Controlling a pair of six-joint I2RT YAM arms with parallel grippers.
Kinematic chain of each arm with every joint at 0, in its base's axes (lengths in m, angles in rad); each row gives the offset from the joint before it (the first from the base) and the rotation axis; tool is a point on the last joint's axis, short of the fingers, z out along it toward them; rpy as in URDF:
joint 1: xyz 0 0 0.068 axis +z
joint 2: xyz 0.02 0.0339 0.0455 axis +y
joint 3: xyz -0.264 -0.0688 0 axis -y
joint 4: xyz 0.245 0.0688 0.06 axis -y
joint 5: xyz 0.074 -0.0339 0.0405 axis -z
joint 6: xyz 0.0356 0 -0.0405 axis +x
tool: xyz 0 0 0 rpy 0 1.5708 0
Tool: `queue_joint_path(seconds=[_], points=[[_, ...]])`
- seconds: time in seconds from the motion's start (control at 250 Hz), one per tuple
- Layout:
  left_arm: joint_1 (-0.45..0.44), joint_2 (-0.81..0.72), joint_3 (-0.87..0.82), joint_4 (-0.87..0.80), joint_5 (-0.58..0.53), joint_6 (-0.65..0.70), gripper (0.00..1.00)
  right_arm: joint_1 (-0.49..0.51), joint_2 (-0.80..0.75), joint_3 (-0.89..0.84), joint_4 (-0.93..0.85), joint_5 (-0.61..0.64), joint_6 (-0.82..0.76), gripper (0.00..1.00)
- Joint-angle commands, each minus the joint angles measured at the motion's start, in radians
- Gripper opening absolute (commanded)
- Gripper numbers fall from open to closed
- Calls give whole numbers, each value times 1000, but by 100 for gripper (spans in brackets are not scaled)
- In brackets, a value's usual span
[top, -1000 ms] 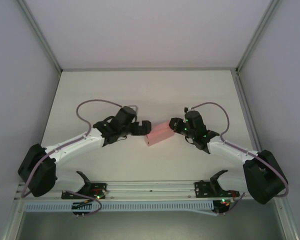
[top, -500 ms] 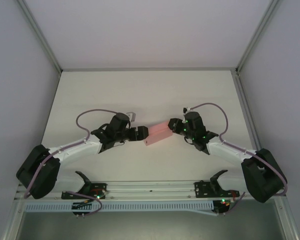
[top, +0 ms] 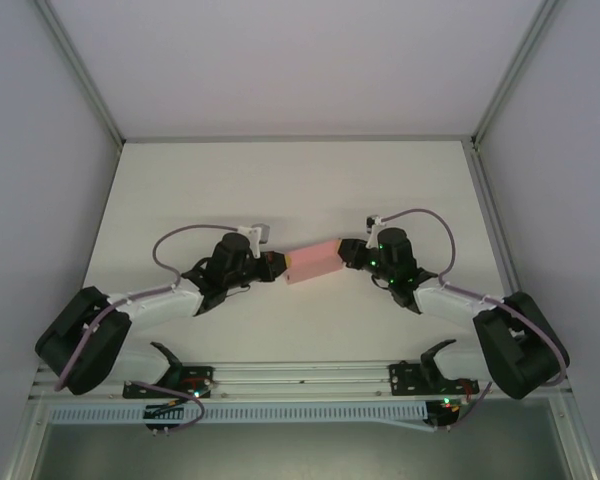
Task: Assemble paper box
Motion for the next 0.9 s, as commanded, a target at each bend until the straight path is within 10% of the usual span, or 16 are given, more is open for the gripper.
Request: queue_joint_path(seconds=[0.0,0.331,0.451,0.699,0.771,0.894], points=[[-5,63,-56,-129,-8,51,0,-2,60,-87,-205,-102,-85,0],[-3,85,31,-216,-23,87,0,-49,30,-54,-215,-120,-50,0],[-4,72,125,-317,-64,107,49,-49,-30,23,-357,-52,-26,11],[-8,65,364,-482,-85,226,80,-49,-61,225,-500,-16,-12,31],[-6,63,434,-524,-128,245,99,-49,-49,299,-530,0,-31,55],[7,58,552,-650,-264,282,100,-52,-36,432,-617,29,-139,67]])
